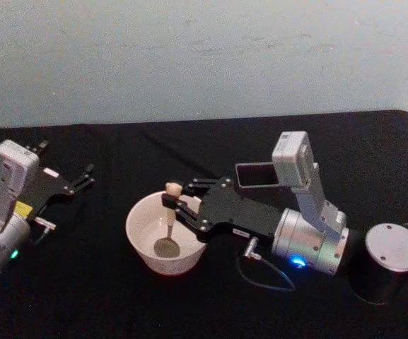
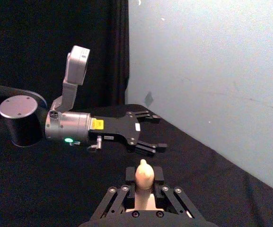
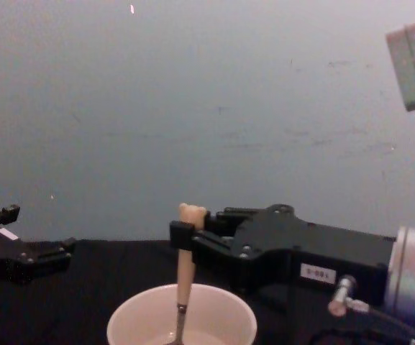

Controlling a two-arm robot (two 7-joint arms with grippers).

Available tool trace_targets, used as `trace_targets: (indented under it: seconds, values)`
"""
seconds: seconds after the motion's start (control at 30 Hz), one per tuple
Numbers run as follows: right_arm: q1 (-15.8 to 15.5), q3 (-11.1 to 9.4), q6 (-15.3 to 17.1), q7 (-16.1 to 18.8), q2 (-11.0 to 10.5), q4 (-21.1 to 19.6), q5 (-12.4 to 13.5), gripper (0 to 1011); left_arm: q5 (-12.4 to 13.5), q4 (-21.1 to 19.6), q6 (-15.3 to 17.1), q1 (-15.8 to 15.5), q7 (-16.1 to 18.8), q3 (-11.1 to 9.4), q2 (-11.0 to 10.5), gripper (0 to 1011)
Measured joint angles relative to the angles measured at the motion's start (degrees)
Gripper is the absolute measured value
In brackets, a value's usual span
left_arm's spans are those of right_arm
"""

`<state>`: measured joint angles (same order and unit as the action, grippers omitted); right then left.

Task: Pick up the stirring spoon with one hand, stir inside the cup, then place it back in its original position.

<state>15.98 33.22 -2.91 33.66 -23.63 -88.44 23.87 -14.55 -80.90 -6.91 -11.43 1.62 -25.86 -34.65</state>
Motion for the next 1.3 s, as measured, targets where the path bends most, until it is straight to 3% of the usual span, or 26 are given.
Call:
trace_targets:
  seconds: [0.47,0.83,1.07,1.3]
  values:
    - [3.82,1.51,1.41,-1.75,4.98,5.04,-1.24,215,0.0,0.0,0.0,0.0,0.0,0.0,0.0,1001]
    - [8.1,0.05,1.28,-4.47,8.84,11.75,-2.81,215,0.0,0.0,0.0,0.0,0.0,0.0,0.0,1001]
    - [7.91,-1.51,1.42,-4.67,7.66,11.76,-3.02,215,0.0,0.0,0.0,0.0,0.0,0.0,0.0,1001]
    - [4.98,-3.67,2.73,-3.37,3.79,7.43,-1.29,215,0.0,0.0,0.0,0.0,0.0,0.0,0.0,1001]
